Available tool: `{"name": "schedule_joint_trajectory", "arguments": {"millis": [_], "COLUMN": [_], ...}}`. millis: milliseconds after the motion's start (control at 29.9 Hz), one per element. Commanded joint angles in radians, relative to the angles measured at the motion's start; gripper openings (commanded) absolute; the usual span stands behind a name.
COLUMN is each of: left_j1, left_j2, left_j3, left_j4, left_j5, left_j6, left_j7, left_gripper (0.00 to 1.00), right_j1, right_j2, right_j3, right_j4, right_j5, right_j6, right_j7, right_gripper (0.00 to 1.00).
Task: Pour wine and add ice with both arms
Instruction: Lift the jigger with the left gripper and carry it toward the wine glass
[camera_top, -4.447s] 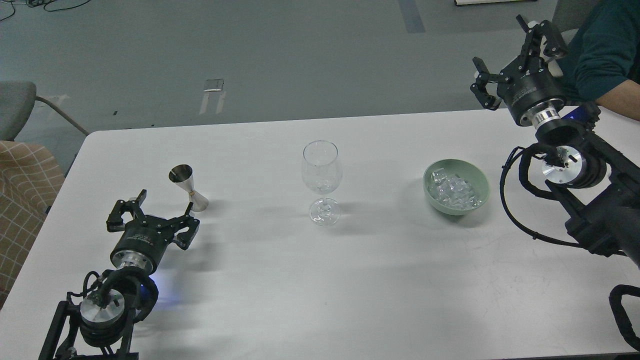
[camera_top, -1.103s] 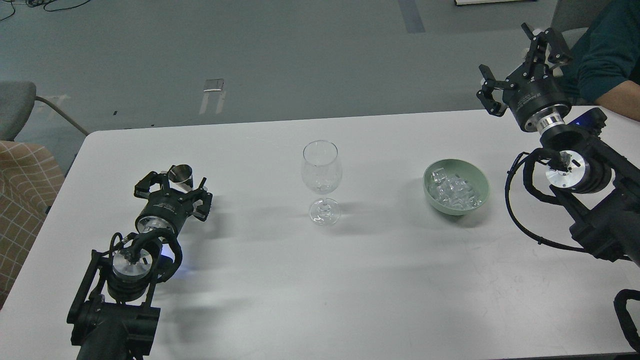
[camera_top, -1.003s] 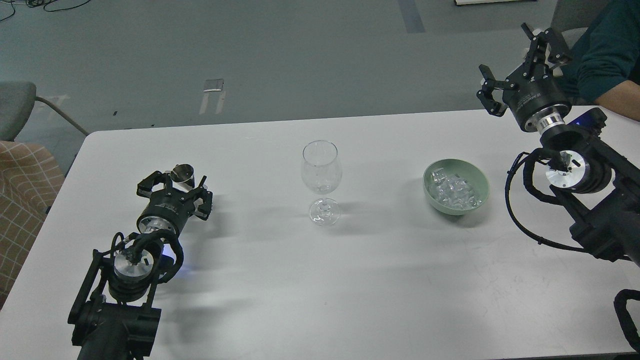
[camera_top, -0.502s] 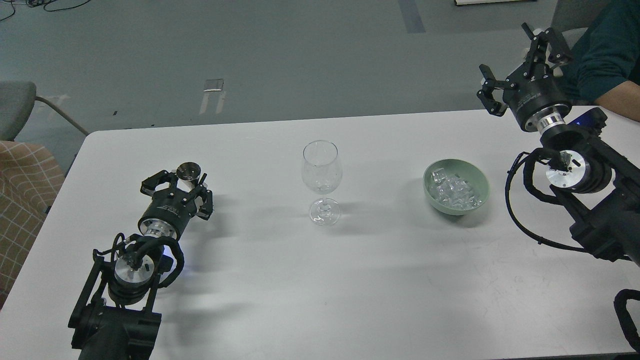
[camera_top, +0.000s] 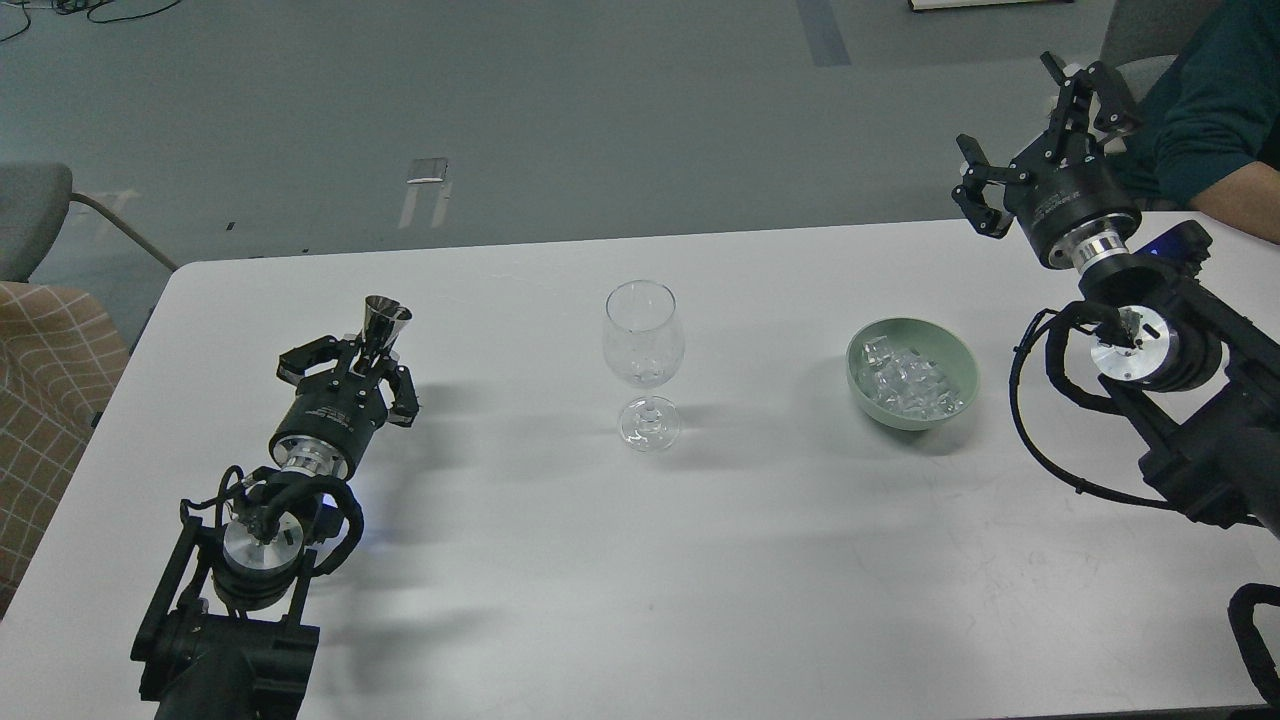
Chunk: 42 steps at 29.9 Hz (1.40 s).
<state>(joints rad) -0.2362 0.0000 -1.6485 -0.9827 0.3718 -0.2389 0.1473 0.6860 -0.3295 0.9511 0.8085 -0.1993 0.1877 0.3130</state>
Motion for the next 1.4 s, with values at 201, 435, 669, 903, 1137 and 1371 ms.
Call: {"name": "schedule_joint_trajectory", "arguments": {"millis": [201,435,669,903,1137,1371], "left_j1": [-0.017,-0.020,-0.018,0.000,0.002,-0.005], "left_j2": [0.000,0.000,0.000,0.000,0.000,0.000], "left_j3": [0.000,0.004,0.022,0.133,0.226,0.294], "left_j4": [-0.011,-0.076,-0.185,-0.332,-0.456,-0.533], "left_j5": [-0.027,-0.034,-0.043,-0.043,-0.042,-0.042], "left_j6": [0.009,0.027,0.102,0.231,0.363,0.483], "left_j7": [-0.023,-0.020,-0.012,-0.008,-0.005,0.002], "left_gripper": [0.00,0.00,0.00,0.00,0.00,0.00], "right_j1": [0.000,0.000,-0.002,-0.013,-0.026,-0.037], "right_j2": [-0.005,-0.005,-0.005,-0.008,-0.016,-0.026], "right_j3": [0.000,0.000,0.000,0.001,0.001,0.001], "right_j4": [0.001,0.001,0.001,0.012,0.032,0.041], "right_j5": [0.000,0.000,0.000,0.000,0.000,0.000], "right_j6": [-0.001,-0.001,-0.001,-0.001,-0.001,-0.001], "right_j7": [0.000,0.000,0.000,0.000,0.000,0.000], "right_gripper": [1.00,1.00,1.00,1.00,1.00,1.00]}}
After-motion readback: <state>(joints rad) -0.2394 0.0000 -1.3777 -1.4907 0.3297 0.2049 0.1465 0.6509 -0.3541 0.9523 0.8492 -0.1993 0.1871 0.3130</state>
